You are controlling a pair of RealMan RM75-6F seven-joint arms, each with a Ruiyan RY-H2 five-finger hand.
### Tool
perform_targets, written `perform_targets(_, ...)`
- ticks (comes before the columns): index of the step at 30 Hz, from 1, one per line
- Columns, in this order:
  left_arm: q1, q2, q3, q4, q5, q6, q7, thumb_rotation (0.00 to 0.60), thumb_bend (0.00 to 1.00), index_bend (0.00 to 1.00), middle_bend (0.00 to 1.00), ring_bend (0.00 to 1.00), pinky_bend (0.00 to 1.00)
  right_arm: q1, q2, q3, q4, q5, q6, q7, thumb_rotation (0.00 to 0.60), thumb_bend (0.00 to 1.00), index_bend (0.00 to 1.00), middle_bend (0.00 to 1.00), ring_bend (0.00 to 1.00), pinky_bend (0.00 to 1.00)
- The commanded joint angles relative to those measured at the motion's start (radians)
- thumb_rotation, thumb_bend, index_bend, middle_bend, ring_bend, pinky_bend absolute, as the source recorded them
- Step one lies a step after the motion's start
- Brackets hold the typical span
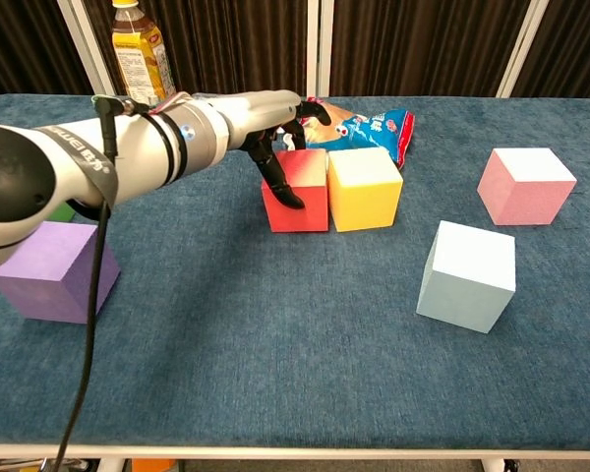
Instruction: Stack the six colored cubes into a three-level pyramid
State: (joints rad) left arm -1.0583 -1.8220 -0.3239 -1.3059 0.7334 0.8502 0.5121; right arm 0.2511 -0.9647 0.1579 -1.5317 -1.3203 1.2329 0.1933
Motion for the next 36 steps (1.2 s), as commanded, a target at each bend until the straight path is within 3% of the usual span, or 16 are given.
perform_targets(1,-0.005,-0.006,0.0,0.008,0.002,0.001,-0.007,0.6,0.16,0.11,0.46,0.11,0.18,-0.001,0.001,0.0,0.004,0.003,-0.002,0.005,0.6,0.04,0.0,0.0,0.0,0.0)
perform_targets(36,-0.022,-0.056,0.025,0.118,0.08,0.003,-0.078,0.6,0.16,0.11,0.45,0.11,0.18,0.001,0.007,-0.006,0.013,0.023,-0.051,0.011,0.6,0.04,0.0,0.0,0.0,0.0)
